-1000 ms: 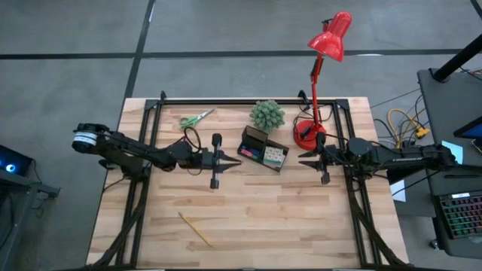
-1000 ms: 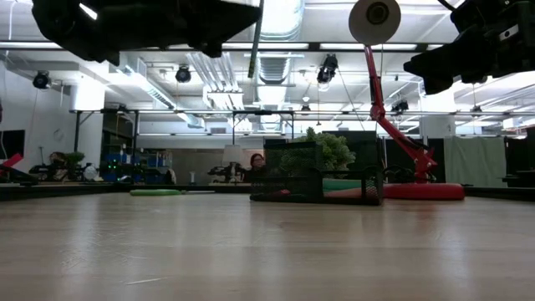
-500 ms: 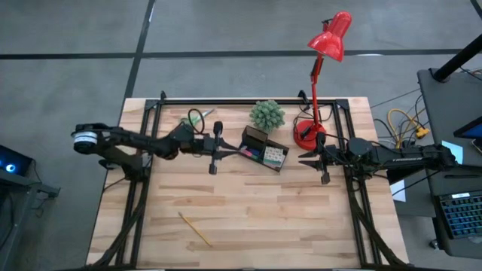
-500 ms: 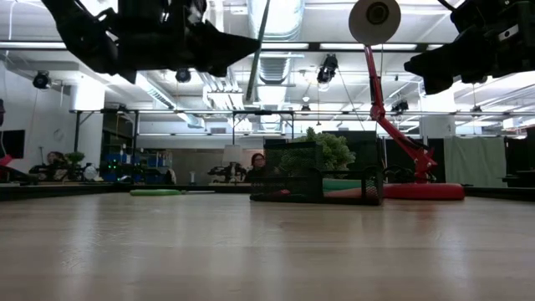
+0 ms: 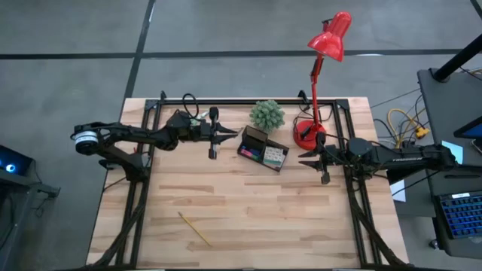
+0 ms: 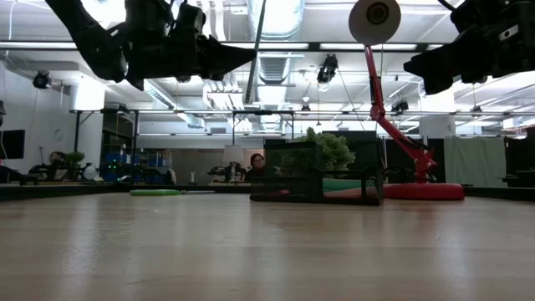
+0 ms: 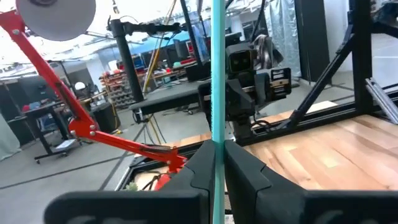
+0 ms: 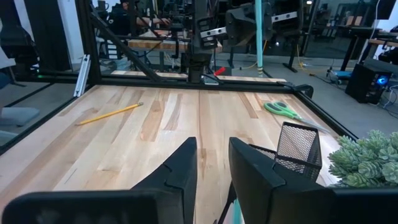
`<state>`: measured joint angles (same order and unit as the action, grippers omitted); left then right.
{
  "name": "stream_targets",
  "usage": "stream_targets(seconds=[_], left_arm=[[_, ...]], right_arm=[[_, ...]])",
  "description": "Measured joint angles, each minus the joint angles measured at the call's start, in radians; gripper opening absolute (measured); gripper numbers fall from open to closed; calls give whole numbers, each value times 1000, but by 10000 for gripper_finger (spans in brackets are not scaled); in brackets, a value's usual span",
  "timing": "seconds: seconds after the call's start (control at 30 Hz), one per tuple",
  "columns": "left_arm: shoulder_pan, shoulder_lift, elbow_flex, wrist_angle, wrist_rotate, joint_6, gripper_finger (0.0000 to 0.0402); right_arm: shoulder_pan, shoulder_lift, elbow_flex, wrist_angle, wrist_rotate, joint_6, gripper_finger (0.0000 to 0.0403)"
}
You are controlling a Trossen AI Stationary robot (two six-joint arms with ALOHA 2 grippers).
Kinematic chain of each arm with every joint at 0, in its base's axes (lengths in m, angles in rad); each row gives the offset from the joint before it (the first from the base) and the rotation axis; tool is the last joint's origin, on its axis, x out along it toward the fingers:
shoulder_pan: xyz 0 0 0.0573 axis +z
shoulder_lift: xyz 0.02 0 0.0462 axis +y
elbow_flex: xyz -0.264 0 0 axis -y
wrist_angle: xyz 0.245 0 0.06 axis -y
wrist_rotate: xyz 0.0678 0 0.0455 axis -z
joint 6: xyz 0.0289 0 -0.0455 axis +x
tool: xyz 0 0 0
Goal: Pick and place office supplies into organizer
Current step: Put the light blue pencil into the black desk organizer
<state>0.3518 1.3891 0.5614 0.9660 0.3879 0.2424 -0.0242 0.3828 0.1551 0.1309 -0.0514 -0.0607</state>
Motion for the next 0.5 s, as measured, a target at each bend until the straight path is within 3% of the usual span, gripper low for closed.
stream_targets(seconds=[0.3, 0.5], left_arm=[[56, 0, 2, 53, -9, 1, 8], [70, 0, 13, 53, -109, 1, 8]], right_arm=[[0, 0, 0, 0, 0, 0, 68], [0, 0, 0, 0, 0, 0, 74]])
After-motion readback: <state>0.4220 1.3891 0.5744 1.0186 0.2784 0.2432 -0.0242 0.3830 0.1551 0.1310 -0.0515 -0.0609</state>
